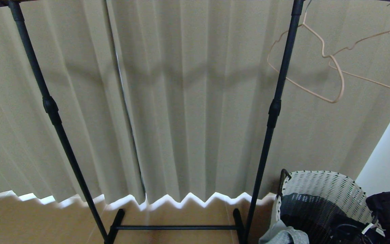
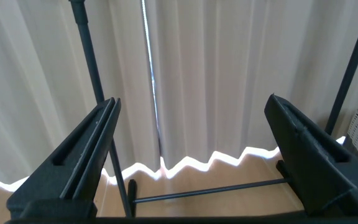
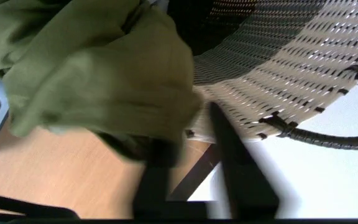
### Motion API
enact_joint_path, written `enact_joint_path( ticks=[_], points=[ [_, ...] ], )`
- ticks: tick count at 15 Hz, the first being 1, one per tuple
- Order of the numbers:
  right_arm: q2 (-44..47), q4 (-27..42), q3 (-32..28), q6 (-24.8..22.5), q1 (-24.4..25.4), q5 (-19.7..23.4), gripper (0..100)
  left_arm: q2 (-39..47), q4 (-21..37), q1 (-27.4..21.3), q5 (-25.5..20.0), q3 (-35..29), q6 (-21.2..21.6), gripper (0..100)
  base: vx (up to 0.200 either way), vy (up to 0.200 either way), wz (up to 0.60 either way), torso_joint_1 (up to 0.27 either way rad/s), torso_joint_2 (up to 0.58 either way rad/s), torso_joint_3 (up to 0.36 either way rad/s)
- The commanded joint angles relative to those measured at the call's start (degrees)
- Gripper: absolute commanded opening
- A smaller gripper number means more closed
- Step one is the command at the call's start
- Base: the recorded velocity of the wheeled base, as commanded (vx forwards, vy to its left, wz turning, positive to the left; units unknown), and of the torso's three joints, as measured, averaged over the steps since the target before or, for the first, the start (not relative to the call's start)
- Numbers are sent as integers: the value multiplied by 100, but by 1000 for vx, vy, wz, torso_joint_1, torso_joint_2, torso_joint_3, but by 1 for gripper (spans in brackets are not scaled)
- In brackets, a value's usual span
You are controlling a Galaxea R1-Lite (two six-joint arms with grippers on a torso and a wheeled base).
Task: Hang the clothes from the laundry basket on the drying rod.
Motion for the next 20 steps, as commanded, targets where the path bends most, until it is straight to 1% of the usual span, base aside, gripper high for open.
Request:
enact_joint_path(
  ticks=[1,2,3,4,5,6,7,8,9,10,12,14,18,20],
  points=[
    [-229,-12,101,0,2,3,0,-2,-2,0,1,0,-1,100,0,0,0,0,0,0],
    [-378,-65,242,9,2,20,0,-2,-2,0,1,0,-1,100,0,0,0,0,0,0],
    [-809,-452,585,44,2,38,0,-2,-2,0,1,0,-1,100,0,0,0,0,0,0],
    [-993,-619,708,44,2,56,0,-2,-2,0,1,0,-1,100,0,0,0,0,0,0],
    [-1591,-1023,998,88,-15,293,0,-2,-2,0,1,0,-1,100,0,0,0,0,0,0],
    [-2057,-1076,1121,184,-33,346,0,-2,-2,0,1,0,-1,100,0,0,0,0,0,0],
    [-2523,-1032,1173,316,-42,337,0,-2,-2,0,-8,0,8,100,0,0,0,0,0,0],
    [-3314,-988,1156,580,-59,328,0,-2,-2,0,-8,0,17,100,0,0,0,0,0,0],
    [-3630,-953,1094,721,-112,310,0,-2,-2,0,-8,0,17,100,0,0,0,0,0,0],
    [-4026,-918,910,888,-261,310,0,-2,-2,0,-8,0,17,100,0,0,0,0,0,0],
    [-4272,-927,646,1090,-367,346,0,-2,-2,0,-8,0,17,100,0,0,0,0,0,0],
    [-4395,-935,365,1441,-367,346,0,-2,-2,0,-8,0,17,100,0,0,0,0,0,0],
    [-4412,-935,391,1450,-367,354,0,-2,-2,0,-8,0,17,100,0,0,0,0,0,0],
    [-4439,-927,391,1441,-332,354,0,-2,-2,0,-8,0,17,100,-200,0,0,7,0,5]
  ],
)
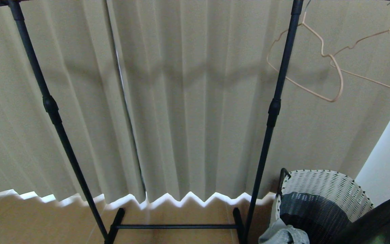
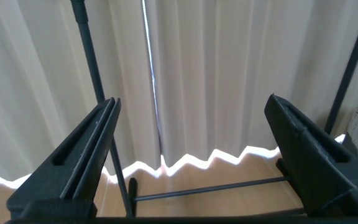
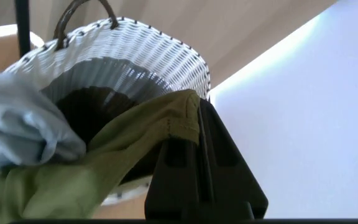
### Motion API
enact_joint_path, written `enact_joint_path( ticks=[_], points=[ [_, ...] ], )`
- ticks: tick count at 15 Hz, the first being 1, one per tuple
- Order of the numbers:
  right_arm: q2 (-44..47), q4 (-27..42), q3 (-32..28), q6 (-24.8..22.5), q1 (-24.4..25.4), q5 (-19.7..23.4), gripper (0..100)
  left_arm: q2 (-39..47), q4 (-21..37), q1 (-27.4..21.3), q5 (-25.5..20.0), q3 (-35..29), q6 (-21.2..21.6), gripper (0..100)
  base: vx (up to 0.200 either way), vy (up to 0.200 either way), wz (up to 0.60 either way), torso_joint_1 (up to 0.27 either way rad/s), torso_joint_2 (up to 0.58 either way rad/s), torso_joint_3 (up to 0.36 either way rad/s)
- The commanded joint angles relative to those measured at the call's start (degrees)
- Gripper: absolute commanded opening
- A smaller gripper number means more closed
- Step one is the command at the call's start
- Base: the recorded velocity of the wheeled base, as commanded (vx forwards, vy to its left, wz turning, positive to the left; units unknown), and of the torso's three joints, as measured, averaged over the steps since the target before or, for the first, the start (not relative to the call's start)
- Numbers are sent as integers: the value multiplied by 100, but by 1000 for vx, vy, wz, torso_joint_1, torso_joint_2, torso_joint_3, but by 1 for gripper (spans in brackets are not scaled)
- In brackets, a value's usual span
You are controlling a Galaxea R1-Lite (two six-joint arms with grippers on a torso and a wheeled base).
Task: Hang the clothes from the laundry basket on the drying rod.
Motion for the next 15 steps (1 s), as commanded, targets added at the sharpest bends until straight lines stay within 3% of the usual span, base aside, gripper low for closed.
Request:
enact_joint_path(
  ticks=[1,11,15],
  points=[
    [-50,-4,9,-7,11,1,0,-1,-5,0,1,0,1,100,-200,0,0,7,12,-7],
    [-41,-4,35,-16,29,-8,0,-1,-5,0,1,0,1,100,-200,0,0,-3,0,1],
    [-41,-4,35,-16,55,-8,0,-1,-5,0,1,0,1,100,0,0,0,0,0,0]
  ],
)
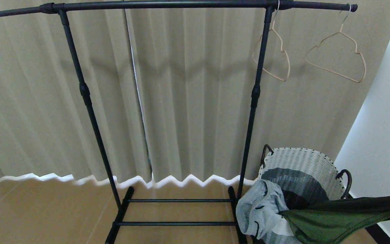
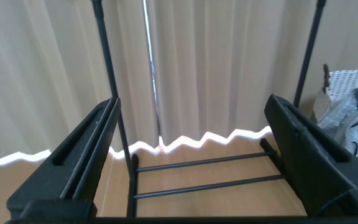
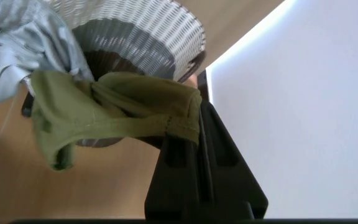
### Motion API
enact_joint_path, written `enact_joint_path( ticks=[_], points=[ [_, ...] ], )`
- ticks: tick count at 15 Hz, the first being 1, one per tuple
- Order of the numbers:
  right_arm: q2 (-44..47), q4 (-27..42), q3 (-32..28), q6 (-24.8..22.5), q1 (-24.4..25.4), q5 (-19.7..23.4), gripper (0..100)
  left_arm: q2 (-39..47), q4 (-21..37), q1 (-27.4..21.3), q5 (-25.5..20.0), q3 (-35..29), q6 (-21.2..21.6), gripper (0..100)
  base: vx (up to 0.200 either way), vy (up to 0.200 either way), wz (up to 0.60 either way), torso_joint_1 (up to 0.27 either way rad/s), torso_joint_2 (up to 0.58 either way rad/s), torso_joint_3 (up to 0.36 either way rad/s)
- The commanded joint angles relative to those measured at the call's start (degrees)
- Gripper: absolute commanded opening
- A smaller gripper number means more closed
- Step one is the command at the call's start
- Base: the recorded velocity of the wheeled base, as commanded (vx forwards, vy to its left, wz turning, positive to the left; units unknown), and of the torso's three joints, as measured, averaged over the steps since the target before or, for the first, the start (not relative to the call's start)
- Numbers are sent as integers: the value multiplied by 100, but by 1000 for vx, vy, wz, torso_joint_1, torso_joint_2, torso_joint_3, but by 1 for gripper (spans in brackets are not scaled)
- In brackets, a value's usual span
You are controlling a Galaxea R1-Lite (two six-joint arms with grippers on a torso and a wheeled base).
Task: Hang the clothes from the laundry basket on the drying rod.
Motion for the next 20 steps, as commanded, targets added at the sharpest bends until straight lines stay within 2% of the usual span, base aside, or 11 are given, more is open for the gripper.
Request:
enact_joint_path(
  ticks=[1,11,16,20],
  points=[
    [21,10,-2,-4,75,-8,0,-1,-2,0,1,0,1,100,0,0,0,0,0,0],
    [30,10,7,-12,181,-8,0,-1,-2,0,1,0,1,100,0,0,0,0,0,0],
    [47,10,7,-12,190,-8,0,-1,-2,0,1,0,-8,100,-200,0,0,8,2,2],
    [56,10,7,-12,190,-8,0,-1,-2,0,1,0,-8,100,0,0,0,0,0,0]
  ],
)
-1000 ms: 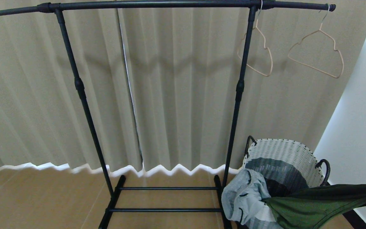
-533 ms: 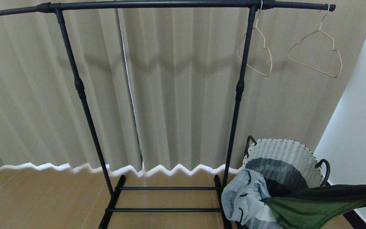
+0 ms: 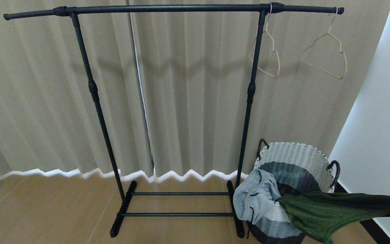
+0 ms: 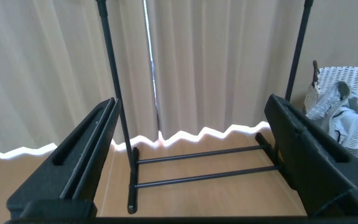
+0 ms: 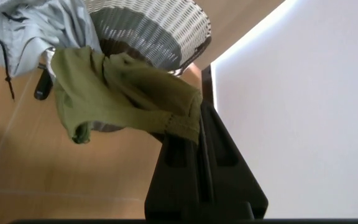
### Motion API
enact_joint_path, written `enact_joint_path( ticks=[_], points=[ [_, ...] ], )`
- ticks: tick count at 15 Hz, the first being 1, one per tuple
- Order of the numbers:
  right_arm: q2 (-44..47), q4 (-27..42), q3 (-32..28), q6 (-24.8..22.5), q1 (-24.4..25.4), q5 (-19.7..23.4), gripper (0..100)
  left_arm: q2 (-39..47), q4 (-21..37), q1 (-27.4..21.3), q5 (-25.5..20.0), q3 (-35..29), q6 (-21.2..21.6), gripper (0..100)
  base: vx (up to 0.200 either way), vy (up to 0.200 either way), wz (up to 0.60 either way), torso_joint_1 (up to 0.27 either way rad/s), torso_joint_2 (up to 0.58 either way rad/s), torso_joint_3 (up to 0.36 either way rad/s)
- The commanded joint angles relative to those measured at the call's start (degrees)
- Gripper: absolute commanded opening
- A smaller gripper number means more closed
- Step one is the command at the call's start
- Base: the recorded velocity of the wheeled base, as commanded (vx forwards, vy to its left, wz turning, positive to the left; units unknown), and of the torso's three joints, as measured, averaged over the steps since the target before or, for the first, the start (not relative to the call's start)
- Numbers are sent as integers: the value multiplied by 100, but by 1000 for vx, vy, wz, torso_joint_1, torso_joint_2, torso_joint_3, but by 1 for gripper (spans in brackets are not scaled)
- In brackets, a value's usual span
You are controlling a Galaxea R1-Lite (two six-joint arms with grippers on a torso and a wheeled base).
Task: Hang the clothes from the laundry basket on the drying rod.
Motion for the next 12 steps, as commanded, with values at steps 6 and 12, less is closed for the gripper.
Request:
enact_joint_path(
  ticks=[6,12],
  points=[
    [106,-6,-10,-3,298,16,0,-1,-2,0,1,0,0,100,0,100,0,1,1,2],
    [546,-15,-529,6,1063,42,0,17,7,0,-17,0,131,100,0,0,0,0,0,0]
  ],
)
